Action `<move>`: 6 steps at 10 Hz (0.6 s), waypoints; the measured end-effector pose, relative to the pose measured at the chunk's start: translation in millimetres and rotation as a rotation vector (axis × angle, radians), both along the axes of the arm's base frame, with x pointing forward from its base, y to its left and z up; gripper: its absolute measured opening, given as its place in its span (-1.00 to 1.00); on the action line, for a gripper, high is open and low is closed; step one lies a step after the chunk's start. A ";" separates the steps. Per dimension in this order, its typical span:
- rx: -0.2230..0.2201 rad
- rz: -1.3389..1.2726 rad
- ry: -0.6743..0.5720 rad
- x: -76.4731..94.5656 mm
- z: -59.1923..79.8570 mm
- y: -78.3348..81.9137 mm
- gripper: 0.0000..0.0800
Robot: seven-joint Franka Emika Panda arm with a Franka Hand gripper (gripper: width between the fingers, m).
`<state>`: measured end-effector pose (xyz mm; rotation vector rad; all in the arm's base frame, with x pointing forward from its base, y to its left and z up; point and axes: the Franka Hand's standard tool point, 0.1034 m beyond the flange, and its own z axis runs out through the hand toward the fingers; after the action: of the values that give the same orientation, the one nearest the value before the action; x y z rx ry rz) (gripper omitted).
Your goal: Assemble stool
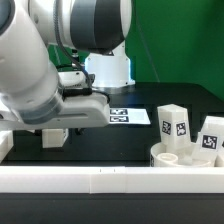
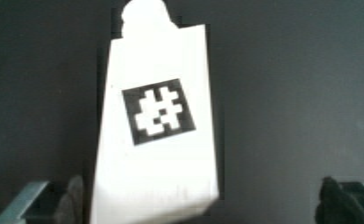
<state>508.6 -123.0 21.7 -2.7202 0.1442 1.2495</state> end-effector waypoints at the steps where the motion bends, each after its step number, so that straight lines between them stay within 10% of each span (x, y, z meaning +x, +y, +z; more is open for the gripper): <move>1: 0.000 0.003 0.008 1.8 -3.9 -0.7 0.62; 6: -0.071 -0.044 0.047 -9.2 -12.6 -7.8 0.62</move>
Offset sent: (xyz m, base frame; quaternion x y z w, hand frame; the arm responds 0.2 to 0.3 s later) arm -0.0093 -0.0168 0.0026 -0.0183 -0.0261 0.0947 0.9950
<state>499.3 -130.8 9.1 -2.7320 0.2570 1.3207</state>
